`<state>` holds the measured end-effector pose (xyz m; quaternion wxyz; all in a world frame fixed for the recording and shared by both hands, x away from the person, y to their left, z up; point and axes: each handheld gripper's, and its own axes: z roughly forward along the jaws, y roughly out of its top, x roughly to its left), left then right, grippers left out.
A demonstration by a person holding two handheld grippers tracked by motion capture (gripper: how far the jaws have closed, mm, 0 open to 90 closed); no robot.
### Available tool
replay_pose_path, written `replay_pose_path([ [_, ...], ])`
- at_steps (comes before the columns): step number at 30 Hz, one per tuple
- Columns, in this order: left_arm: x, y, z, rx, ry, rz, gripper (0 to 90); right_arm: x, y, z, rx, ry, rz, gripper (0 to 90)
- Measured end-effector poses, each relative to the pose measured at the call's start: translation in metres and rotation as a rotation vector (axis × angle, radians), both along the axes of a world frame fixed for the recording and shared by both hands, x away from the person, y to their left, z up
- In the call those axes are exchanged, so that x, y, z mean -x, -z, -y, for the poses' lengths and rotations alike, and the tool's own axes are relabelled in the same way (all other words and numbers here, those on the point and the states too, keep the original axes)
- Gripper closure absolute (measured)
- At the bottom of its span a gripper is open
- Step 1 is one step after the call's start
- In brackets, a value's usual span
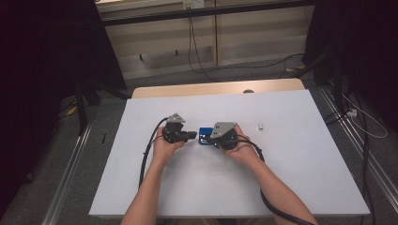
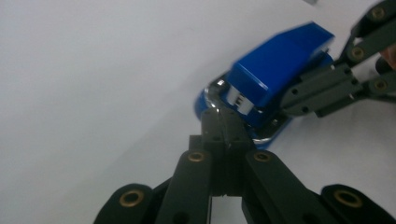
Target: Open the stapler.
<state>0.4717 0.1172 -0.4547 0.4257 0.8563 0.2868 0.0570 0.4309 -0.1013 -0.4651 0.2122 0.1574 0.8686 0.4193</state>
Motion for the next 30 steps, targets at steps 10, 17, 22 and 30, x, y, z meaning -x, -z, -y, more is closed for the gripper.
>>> replay_pose_path([
  [10, -0.0006, -0.0014, 0.0017, 0.03, 0.02, 0.022, 90.0, -0.0005, 0.0013, 0.0015, -0.018, -0.003, -0.007, 90.0],
  [17, -0.0008, -0.0019, 0.0001, 0.064, 0.016, 0.008, 90.0, -0.0015, 0.0, 0.0005, -0.012, -0.001, -0.02, 90.0],
  [22, -0.0014, -0.0015, -0.0011, 0.08, 0.016, 0.006, 90.0, -0.0009, 0.0007, 0.0007, -0.018, 0.002, -0.015, 90.0],
  [30, -0.0015, -0.0019, -0.0012, 0.086, 0.014, 0.003, 90.0, -0.0005, 0.0019, 0.0015, -0.031, 0.005, -0.016, 90.0],
])
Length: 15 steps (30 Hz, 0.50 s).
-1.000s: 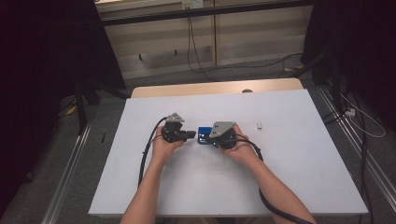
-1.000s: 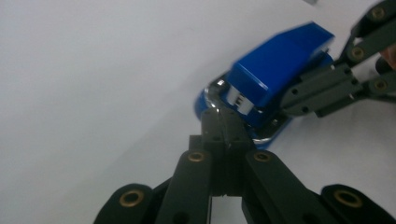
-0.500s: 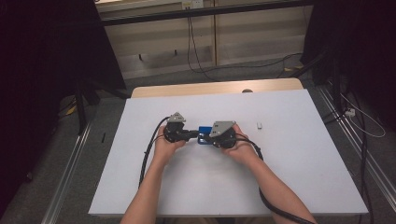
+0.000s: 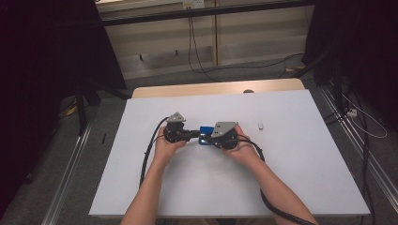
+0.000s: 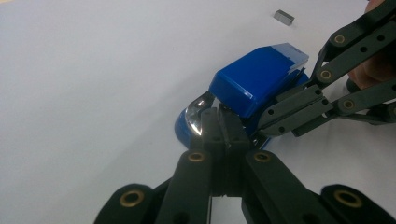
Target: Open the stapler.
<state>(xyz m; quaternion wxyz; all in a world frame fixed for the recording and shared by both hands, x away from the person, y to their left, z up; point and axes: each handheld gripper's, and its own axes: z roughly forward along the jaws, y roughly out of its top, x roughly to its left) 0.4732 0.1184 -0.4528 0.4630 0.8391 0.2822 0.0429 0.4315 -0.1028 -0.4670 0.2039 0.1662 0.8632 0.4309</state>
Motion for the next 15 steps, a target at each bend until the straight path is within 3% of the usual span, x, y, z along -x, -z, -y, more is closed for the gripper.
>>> replay_pose_path([
  [8, 0.0, 0.0, -0.002, 0.04, -0.007, -0.002, 90.0, 0.0, 0.001, 0.001, -0.009, 0.001, -0.001, 90.0],
  [10, 0.0, -0.011, -0.004, 0.237, 0.012, 0.001, 90.0, 0.0, 0.001, 0.001, -0.003, -0.003, 0.003, 90.0],
  [11, 0.002, -0.021, 0.002, 0.204, 0.03, 0.033, 90.0, -0.001, 0.001, 0.001, -0.007, -0.001, -0.002, 90.0],
  [12, 0.002, -0.025, 0.008, 0.096, 0.008, 0.055, 90.0, -0.001, 0.0, 0.001, -0.006, -0.004, -0.004, 90.0],
  [13, 0.001, -0.022, 0.011, 0.034, -0.014, 0.051, 90.0, -0.001, 0.0, 0.0, 0.0, -0.006, 0.001, 90.0],
  [15, 0.0, -0.009, 0.01, 0.043, -0.007, 0.031, 90.0, 0.0, -0.001, 0.0, 0.009, -0.002, -0.004, 90.0],
])
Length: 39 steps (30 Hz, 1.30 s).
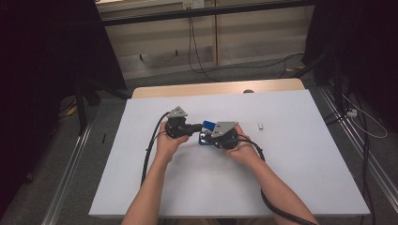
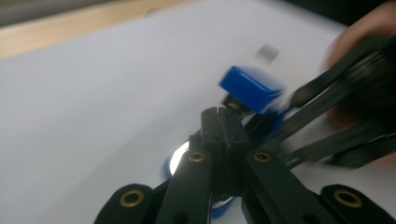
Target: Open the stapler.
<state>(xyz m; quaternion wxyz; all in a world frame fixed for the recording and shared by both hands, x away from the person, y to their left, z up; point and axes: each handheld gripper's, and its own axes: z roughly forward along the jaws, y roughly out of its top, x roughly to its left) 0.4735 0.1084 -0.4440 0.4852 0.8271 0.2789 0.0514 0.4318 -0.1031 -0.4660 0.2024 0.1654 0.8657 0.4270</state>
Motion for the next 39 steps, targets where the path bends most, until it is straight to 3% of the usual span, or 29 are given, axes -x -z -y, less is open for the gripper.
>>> replay_pose_path([
  [4, -0.001, -0.007, 0.002, 0.045, 0.011, 0.019, 90.0, 0.0, 0.001, 0.001, -0.014, -0.002, 0.001, 90.0],
  [6, -0.001, -0.009, 0.004, 0.031, 0.013, 0.027, 90.0, 0.001, 0.002, 0.001, -0.015, -0.001, 0.01, 90.0],
  [9, 0.0, -0.006, 0.008, 0.007, 0.019, 0.029, 90.0, 0.002, 0.0, -0.001, 0.011, 0.001, 0.025, 90.0],
  [11, 0.001, -0.007, 0.009, 0.012, 0.017, 0.037, 90.0, 0.003, -0.002, -0.003, 0.036, 0.002, 0.033, 90.0],
  [13, 0.001, -0.009, 0.009, 0.012, 0.014, 0.047, 90.0, 0.005, -0.005, -0.008, 0.098, -0.005, 0.07, 90.0],
  [14, 0.002, -0.009, 0.009, 0.017, 0.011, 0.048, 90.0, 0.005, -0.006, -0.008, 0.105, -0.004, 0.066, 90.0],
  [16, 0.002, -0.01, 0.008, 0.029, 0.008, 0.045, 90.0, 0.004, -0.006, -0.006, 0.079, 0.022, 0.046, 90.0],
  [18, 0.001, -0.012, 0.007, 0.032, 0.006, 0.051, 90.0, 0.003, -0.003, -0.003, 0.02, 0.05, 0.018, 90.0],
  [23, 0.001, -0.015, 0.005, 0.047, 0.0, 0.057, 90.0, 0.006, -0.005, 0.005, -0.178, 0.188, -0.003, 90.0],
  [28, 0.001, -0.017, 0.005, 0.05, -0.007, 0.065, 90.0, 0.01, -0.004, 0.0, -0.174, 0.256, 0.024, 90.0],
  [31, 0.0, -0.017, 0.004, 0.052, -0.013, 0.068, 90.0, 0.011, 0.0, -0.001, -0.202, 0.288, 0.03, 90.0],
  [34, 0.0, -0.016, 0.004, 0.053, -0.014, 0.067, 90.0, 0.013, -0.001, -0.004, -0.183, 0.299, 0.062, 90.0],
  [39, 0.001, -0.014, 0.002, 0.051, -0.031, 0.051, 90.0, 0.013, -0.001, -0.005, -0.189, 0.318, 0.062, 90.0],
])
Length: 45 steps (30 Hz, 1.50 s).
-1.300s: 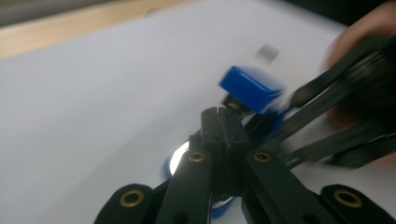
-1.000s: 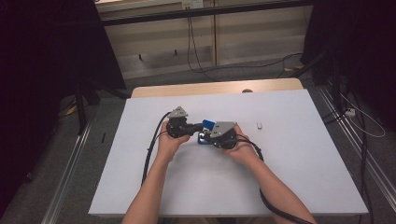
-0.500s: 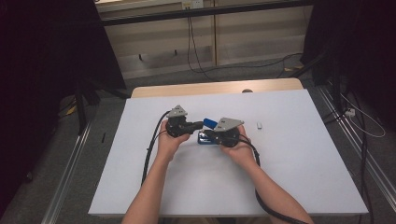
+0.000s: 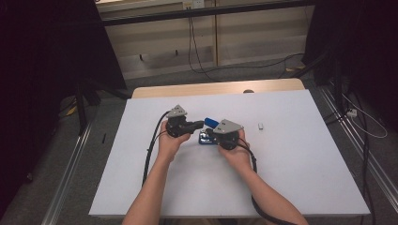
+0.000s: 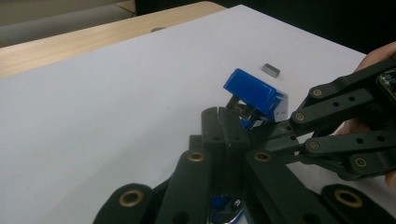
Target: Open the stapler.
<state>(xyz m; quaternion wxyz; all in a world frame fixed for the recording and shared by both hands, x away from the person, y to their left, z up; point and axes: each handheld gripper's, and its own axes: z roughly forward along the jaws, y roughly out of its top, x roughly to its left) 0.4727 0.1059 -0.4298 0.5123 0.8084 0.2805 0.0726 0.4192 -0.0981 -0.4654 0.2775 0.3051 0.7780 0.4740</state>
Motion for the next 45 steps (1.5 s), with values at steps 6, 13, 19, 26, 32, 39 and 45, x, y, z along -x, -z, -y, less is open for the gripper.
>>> replay_pose_path([
  [6, -0.001, 0.012, -0.002, -0.037, -0.005, -0.042, 90.0, 0.003, -0.001, -0.002, 0.018, 0.018, 0.009, 90.0],
  [13, 0.0, 0.015, 0.002, -0.054, 0.012, -0.039, 90.0, 0.004, -0.002, -0.002, 0.027, 0.03, 0.014, 90.0],
  [19, 0.001, 0.018, 0.005, -0.136, 0.011, -0.035, 90.0, 0.006, 0.001, -0.008, 0.058, 0.043, 0.034, 90.0],
  [26, 0.0, 0.019, 0.004, -0.124, 0.006, -0.044, 90.0, 0.005, -0.012, -0.009, 0.066, 0.095, 0.076, 90.0],
  [32, 0.0, 0.019, 0.003, -0.124, 0.005, -0.046, 90.0, 0.007, -0.029, 0.0, 0.069, 0.158, 0.097, 90.0],
  [39, 0.001, 0.019, 0.004, -0.127, 0.004, -0.042, 90.0, 0.013, -0.034, 0.02, 0.098, 0.202, 0.096, 90.0],
  [45, 0.001, 0.018, 0.004, -0.131, 0.005, -0.04, 90.0, 0.016, -0.033, 0.034, 0.126, 0.223, 0.092, 90.0],
])
